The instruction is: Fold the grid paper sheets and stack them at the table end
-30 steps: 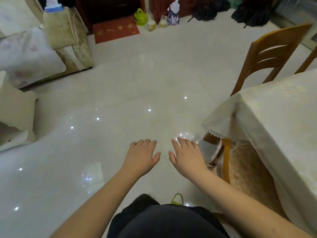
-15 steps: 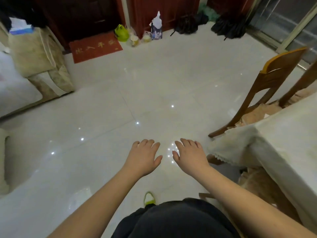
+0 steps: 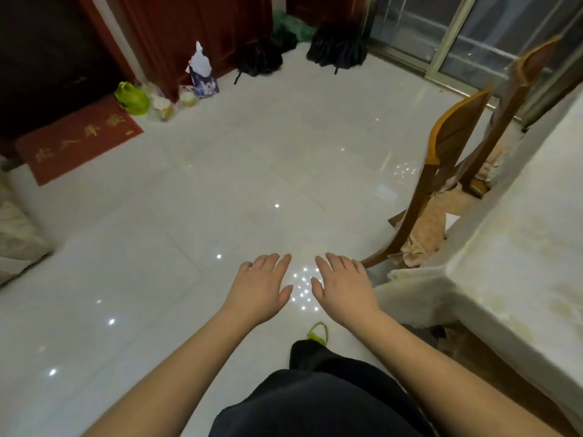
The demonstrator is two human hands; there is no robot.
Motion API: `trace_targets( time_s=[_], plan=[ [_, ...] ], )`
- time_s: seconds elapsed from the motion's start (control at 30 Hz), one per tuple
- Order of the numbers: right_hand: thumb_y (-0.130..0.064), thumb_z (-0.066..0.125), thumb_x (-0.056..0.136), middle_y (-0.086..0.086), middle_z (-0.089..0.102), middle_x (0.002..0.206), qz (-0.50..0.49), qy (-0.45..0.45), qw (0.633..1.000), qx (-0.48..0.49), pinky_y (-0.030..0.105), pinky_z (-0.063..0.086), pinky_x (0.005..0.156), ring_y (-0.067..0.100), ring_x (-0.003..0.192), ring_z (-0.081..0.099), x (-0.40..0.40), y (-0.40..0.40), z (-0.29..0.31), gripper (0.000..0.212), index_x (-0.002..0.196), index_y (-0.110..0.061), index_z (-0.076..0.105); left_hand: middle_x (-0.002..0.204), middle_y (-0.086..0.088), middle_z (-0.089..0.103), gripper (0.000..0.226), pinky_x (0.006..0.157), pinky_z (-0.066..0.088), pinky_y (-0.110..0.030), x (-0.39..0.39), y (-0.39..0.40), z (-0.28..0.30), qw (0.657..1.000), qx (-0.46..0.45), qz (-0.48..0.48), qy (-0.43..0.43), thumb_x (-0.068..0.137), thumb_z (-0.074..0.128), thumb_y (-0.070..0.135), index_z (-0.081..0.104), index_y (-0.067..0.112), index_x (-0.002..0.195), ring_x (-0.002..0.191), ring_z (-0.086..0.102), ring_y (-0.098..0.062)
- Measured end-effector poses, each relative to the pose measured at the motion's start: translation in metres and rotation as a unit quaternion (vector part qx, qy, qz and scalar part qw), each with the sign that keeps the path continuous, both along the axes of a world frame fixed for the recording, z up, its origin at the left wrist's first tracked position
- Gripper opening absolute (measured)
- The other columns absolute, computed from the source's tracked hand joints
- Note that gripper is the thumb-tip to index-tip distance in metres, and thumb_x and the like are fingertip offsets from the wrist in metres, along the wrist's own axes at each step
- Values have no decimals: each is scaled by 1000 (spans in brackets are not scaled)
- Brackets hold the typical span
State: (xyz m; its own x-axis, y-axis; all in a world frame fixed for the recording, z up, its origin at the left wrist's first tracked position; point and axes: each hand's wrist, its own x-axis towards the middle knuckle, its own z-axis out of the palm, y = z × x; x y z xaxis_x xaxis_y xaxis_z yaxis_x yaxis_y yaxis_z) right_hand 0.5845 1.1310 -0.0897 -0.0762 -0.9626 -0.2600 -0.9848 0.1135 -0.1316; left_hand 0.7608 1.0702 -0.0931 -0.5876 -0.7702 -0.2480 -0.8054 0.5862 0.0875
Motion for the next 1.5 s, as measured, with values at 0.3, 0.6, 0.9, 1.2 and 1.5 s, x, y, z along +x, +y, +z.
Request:
trace_targets(
  time_s=[0.3, 0.6, 0.9, 1.2, 1.5],
  plan=[
    [-45, 31, 100, 8, 38, 151, -18, 12, 1000, -3, 43, 23, 114, 27, 136, 37, -70, -142, 11, 56, 148, -18, 31, 151, -2, 35, 65, 106, 31, -39, -80, -147, 7, 999, -5, -50, 6, 97, 33, 49, 15, 20, 153, 136, 35, -22],
    [-45, 31, 99, 8, 50, 140, -67, 18, 998, 9, 40, 31, 108, 27, 126, 48, -96, -286, -7, 56, 147, -16, 35, 148, -2, 38, 67, 103, 34, -37, -107, -312, -17, 996, 4, -85, 9, 98, 33, 48, 10, 18, 154, 133, 38, -21],
    [-44, 40, 96, 8, 59, 128, -145, 46, 988, -9, 41, 39, 102, 27, 116, 55, -117, -420, 3, 57, 146, -16, 37, 143, -6, 48, 72, 99, 41, -39, -143, -473, -5, 986, -5, -164, 3, 96, 37, 48, 12, 13, 154, 128, 47, -23],
    [-44, 41, 94, 7, 62, 122, -246, 39, 968, -4, 41, 42, 99, 26, 111, 58, -204, -481, -6, 57, 144, -17, 42, 117, -3, 67, 69, 78, 52, -37, -258, -553, -18, 959, -1, -282, -5, 85, 53, 49, 44, 12, 142, 103, 64, -21],
    [-42, 33, 97, 8, 57, 129, -337, 3, 941, -19, 41, 37, 104, 27, 118, 53, -334, -525, -18, 57, 148, -16, 33, 142, -4, 45, 70, 98, 39, -38, -415, -618, -7, 926, -5, -375, -39, 94, 20, 50, 13, 14, 154, 129, 44, -22]
  ],
)
